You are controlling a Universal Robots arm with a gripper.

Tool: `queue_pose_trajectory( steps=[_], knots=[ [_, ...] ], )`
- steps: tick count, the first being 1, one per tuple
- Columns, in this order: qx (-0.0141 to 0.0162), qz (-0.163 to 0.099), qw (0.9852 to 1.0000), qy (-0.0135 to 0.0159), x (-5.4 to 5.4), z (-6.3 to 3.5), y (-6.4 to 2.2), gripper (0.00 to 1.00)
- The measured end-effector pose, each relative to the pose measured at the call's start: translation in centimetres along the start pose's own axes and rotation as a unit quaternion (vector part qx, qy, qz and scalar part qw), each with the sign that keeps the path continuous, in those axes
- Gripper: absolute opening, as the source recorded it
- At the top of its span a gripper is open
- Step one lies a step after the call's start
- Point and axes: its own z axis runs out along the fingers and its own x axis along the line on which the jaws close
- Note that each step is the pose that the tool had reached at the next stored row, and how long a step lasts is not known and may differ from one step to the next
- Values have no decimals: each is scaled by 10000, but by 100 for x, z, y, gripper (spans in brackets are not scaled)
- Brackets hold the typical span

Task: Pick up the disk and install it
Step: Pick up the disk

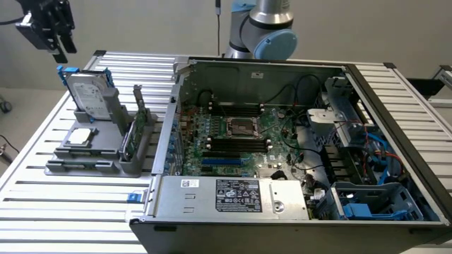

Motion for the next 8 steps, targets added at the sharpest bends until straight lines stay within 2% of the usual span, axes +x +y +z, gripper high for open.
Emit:
queue_pose_trajectory(
  steps=[1, 2, 8],
  knots=[
    [-9, -2, 10000, -1, 1, 10, 0, 48],
    [-18, -3, 10000, -3, 2, 20, 0, 54],
    [-47, -6, 10000, -10, 6, 100, 1, 54]
  ],
)
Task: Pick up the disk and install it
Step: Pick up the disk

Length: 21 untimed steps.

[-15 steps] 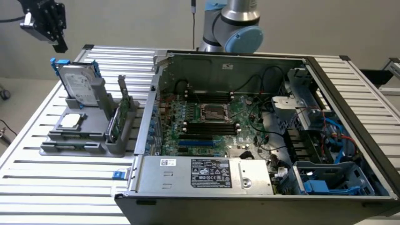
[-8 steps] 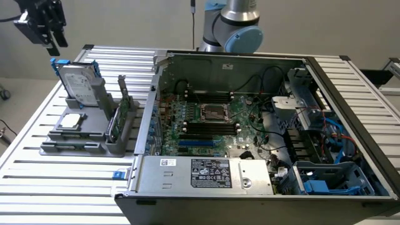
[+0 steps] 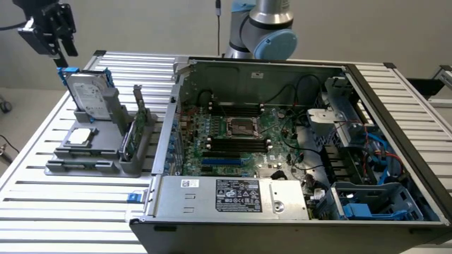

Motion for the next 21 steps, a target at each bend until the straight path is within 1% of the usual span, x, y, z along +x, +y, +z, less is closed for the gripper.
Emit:
queue_pose_trajectory(
  steps=[8, 16, 21],
  knots=[
    [-35, 0, 10000, -9, 3, 111, 0, 54],
    [-59, 0, 10000, -24, 4, 221, -1, 54],
    [-66, -1, 10000, -27, 3, 304, -1, 54]
  ],
)
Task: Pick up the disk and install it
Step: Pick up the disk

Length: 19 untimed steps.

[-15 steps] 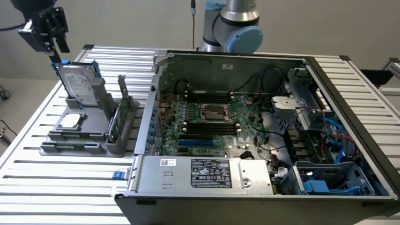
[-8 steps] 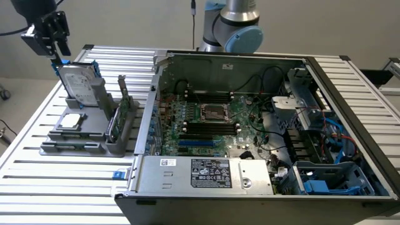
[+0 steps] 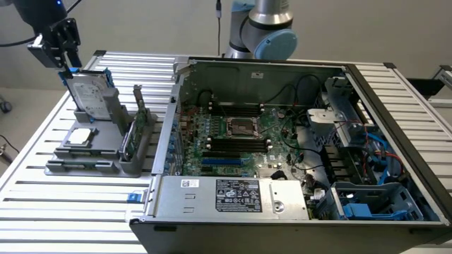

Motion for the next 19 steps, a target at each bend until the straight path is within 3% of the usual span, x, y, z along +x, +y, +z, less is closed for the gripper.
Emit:
queue_pose_trajectory(
  steps=[19],
  knots=[
    [-6, 0, 10000, -5, -8, 311, 23, 54]
  ],
)
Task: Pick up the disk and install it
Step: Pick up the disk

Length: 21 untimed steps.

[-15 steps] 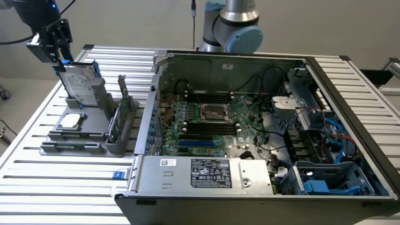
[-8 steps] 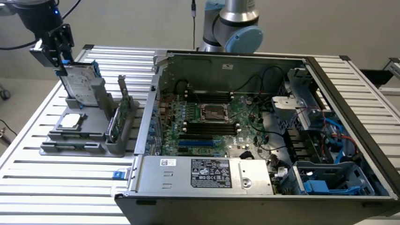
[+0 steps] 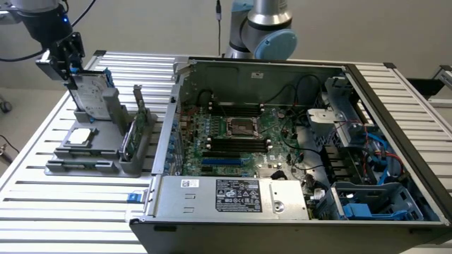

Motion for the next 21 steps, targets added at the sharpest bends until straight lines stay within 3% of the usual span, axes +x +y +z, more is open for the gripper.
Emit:
queue_pose_trajectory(
  steps=[8, 21],
  knots=[
    [-41, 0, 10000, -5, -21, 36, 5, 54],
    [-42, 0, 10000, 1, -41, 48, 5, 54]
  ],
)
